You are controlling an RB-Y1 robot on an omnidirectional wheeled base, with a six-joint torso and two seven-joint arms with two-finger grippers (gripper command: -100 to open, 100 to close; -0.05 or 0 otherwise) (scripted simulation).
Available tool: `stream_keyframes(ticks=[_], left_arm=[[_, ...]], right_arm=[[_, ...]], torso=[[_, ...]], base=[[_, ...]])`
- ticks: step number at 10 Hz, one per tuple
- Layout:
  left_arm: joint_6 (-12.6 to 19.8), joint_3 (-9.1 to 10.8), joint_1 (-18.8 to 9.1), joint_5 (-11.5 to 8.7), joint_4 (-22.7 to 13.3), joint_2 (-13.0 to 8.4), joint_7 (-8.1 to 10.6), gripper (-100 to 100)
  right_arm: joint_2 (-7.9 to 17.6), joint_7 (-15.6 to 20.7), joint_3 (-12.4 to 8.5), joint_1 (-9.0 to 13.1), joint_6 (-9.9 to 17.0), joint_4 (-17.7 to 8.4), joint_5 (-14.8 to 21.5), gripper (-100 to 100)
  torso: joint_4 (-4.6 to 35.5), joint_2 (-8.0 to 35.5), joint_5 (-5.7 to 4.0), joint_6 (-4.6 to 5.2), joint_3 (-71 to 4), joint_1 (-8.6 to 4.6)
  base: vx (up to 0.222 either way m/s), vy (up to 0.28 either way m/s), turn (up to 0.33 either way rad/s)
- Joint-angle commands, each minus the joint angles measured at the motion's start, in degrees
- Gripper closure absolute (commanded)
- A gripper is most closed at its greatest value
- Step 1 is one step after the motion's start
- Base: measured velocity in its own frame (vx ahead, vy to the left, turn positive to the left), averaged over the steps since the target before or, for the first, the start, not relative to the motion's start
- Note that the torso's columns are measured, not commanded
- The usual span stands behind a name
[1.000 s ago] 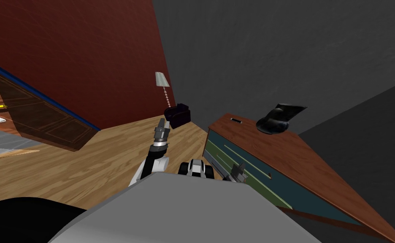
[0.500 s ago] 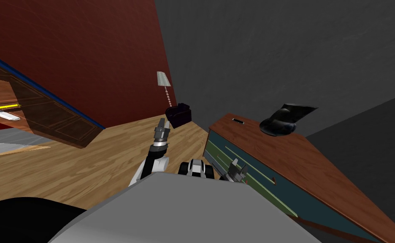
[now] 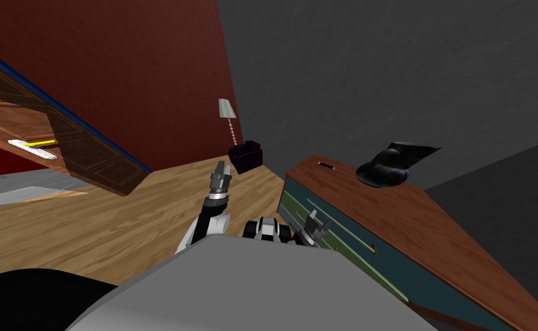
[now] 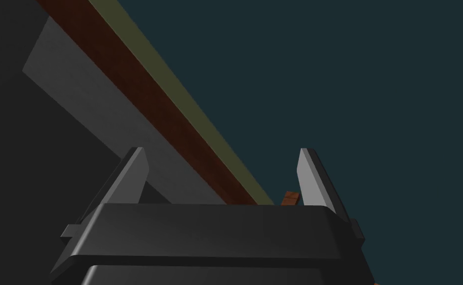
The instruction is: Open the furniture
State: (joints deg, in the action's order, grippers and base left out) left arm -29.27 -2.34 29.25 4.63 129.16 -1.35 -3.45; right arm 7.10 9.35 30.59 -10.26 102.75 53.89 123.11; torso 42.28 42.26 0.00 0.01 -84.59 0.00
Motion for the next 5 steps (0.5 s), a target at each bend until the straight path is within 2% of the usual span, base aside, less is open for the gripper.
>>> stream_keyframes(ticks=[1,2,3,4,5], left_arm=[[0.00,0.00,0.00,0.00,0.00,0.00,0.00,0],[0.00,0.00,0.00,0.00,0.00,0.00,0.00,0],[0.00,0.00,0.00,0.00,0.00,0.00,0.00,0],[0.00,-0.01,-0.02,0.00,0.00,0.01,0.00,0],[0.00,-0.01,-0.01,0.00,0.00,0.01,0.00,0]], right_arm=[[-1.18,-2.31,1.29,0.81,-0.64,2.19,0.10,-100],[-0.91,-1.76,1.07,0.45,-0.33,1.68,0.15,-100],[0.64,-3.04,-1.76,0.23,-1.22,0.94,-2.06,-100],[0.64,-3.04,-2.39,0.23,-1.22,0.94,-2.06,-100],[2.27,-4.04,-4.66,-0.06,-2.10,0.23,-4.26,-100]], torso=[[0.01,0.04,0.00,-0.01,0.03,0.00],[0.01,0.04,0.00,-0.01,0.03,0.01],[0.00,0.00,0.01,0.01,0.01,0.02],[0.05,0.19,0.03,-0.06,0.11,0.14],[0.07,0.22,0.04,0.00,0.14,0.13]], base=[[-0.020,-0.018,0.082],[-0.007,-0.007,0.016],[-0.076,0.035,0.379],[-0.101,0.051,0.309],[-0.139,0.069,0.385]])
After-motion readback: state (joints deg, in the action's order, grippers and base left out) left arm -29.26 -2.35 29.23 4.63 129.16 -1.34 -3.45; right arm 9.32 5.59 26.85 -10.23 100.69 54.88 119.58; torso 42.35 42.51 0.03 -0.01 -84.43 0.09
